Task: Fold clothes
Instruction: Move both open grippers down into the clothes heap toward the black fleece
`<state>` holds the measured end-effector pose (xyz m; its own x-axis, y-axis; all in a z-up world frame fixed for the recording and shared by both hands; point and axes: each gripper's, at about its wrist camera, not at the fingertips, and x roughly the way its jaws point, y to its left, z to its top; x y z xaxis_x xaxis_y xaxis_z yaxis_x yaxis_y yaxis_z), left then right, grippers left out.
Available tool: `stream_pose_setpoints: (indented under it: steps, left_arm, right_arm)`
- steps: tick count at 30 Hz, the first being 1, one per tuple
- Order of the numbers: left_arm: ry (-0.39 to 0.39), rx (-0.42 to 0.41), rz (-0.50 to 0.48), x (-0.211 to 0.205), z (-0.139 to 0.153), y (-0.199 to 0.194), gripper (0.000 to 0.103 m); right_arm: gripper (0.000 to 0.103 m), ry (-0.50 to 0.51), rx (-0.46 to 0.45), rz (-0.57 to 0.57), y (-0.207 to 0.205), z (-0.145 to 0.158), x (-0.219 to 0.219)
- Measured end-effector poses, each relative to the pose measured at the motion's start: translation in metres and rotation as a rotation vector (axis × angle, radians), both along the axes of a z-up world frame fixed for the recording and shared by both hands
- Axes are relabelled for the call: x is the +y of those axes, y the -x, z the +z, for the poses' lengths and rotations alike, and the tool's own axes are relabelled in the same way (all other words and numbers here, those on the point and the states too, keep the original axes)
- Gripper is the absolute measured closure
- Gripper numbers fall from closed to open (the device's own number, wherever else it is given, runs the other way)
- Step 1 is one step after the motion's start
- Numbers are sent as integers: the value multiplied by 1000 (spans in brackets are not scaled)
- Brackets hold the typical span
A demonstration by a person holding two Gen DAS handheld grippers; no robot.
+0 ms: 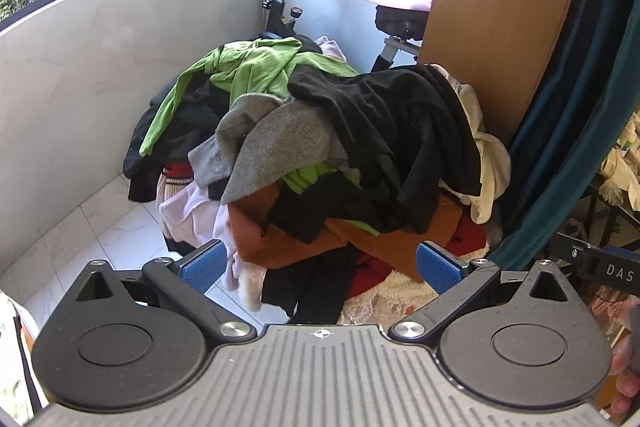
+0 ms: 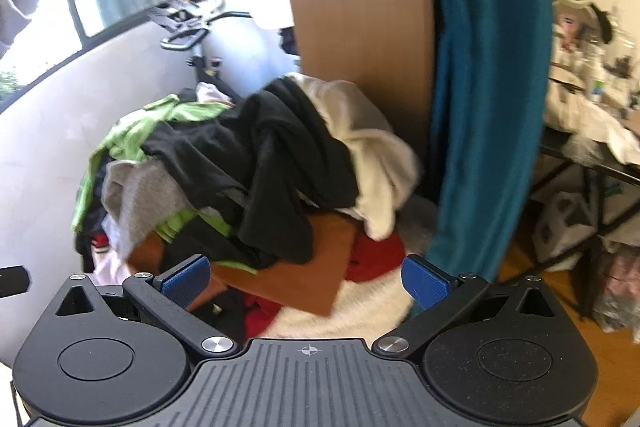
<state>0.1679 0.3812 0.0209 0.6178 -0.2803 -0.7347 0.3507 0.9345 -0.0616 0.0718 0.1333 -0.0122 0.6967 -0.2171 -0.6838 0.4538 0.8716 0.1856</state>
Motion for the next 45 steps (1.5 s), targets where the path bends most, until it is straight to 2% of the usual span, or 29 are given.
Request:
stream_pose_setpoints:
  steps: [8,15,20,25,31,35,39,45]
  left_arm:
    - [-45,-28,9,-42,6,-55,0]
    - [-59,27,4,-72,4,-106,0]
    - [-69,74,16,-83,-1,-135,0]
    - [-69,112,27,-81,-11,-162,0]
    - [-90,147,1,-78,-30,-201,0]
    - [-94,159,-66,-74,-40,-238,0]
    - [-101,138,-150,-62,-39,-284,0]
    - [-109,120,-184,-32,-34,-349,0]
  right_arm:
    - [1,-24,-18,1,-65,-1,-40]
    - [1,-32,-11,-20,-112,-3,-75]
    - [1,-45,6,-12,-141,-9,-85]
    - [1,-36,35,-4,-165,-15,-79]
    - [1,-16,86,-56,-192,-23,-70]
    - [1,1,104,-128,-217,-23,-53]
    - [1,2,110,-204,-244,-20,-30]
    - [1,4,111,-305,-284,-15,4]
